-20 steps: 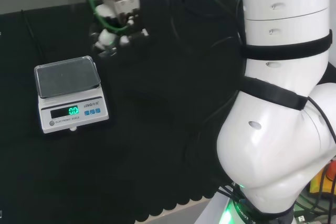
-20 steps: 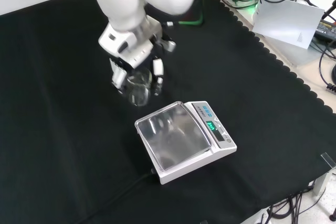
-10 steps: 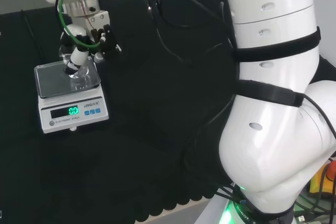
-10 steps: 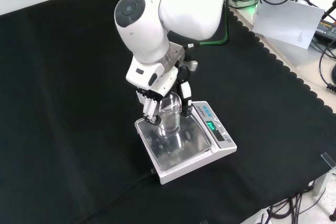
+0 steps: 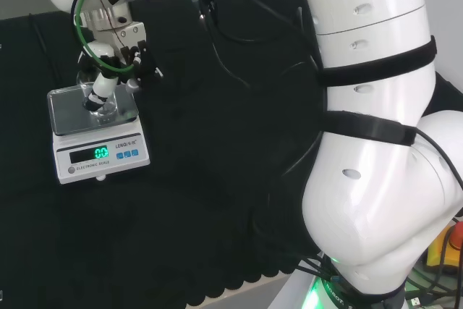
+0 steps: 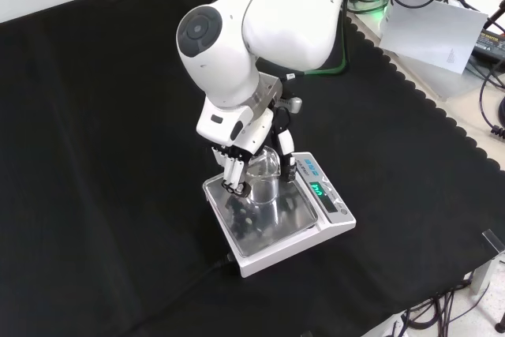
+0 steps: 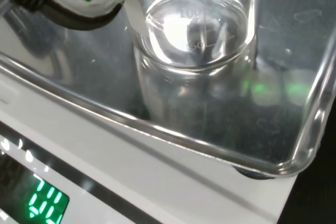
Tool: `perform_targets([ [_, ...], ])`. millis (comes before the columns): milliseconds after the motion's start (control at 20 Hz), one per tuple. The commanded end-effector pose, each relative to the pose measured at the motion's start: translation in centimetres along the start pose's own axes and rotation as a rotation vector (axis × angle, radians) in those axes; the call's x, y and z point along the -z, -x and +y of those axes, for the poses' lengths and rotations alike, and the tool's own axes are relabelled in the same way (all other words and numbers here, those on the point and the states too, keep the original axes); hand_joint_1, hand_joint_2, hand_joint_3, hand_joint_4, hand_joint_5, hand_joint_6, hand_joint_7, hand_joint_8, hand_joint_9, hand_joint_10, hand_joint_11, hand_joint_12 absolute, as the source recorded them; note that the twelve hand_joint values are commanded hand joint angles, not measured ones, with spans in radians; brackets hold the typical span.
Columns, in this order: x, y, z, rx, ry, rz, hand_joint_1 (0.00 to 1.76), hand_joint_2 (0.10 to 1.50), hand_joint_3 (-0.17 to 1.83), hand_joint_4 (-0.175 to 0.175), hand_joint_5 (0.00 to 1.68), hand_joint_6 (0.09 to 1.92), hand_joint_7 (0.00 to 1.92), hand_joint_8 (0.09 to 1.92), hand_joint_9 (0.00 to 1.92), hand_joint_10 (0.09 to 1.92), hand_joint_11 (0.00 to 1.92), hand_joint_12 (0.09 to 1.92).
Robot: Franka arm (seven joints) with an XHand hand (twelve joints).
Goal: Put the beaker on the electronic balance.
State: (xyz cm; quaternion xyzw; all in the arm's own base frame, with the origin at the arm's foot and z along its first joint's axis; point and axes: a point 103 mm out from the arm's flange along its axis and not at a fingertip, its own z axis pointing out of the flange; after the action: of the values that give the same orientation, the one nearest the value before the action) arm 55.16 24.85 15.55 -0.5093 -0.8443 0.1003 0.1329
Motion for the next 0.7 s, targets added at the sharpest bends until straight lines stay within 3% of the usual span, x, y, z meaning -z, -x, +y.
perform_targets([
  [50, -0.1, 0.2, -0.1, 0.026, -0.064, 0.015, 1.00, 0.60, 0.82, -0.111, 0.38, 1.06, 0.74, 1.23, 1.12, 0.92, 1.04, 1.11],
  [200, 1.0, 0.4, -0.5, 0.040, -0.040, 0.034, 0.76, 0.54, 0.62, -0.042, 0.09, 0.38, 0.31, 0.94, 0.70, 0.78, 0.48, 1.35],
  [300, 2.2, 0.4, -0.8, 0.049, -0.023, 0.037, 0.66, 0.55, 0.50, -0.019, 0.03, 0.13, 0.13, 0.83, 0.52, 0.77, 0.26, 1.44],
  [450, 4.1, 0.3, -1.5, 0.062, 0.008, 0.032, 0.61, 0.57, 0.38, -0.006, 0.00, 0.09, 0.04, 0.77, 0.39, 0.80, 0.13, 1.50],
  [700, 6.5, 0.3, -2.6, 0.065, 0.046, 0.017, 0.59, 0.58, 0.34, -0.002, 0.00, 0.09, 0.02, 0.76, 0.36, 0.80, 0.10, 1.50],
])
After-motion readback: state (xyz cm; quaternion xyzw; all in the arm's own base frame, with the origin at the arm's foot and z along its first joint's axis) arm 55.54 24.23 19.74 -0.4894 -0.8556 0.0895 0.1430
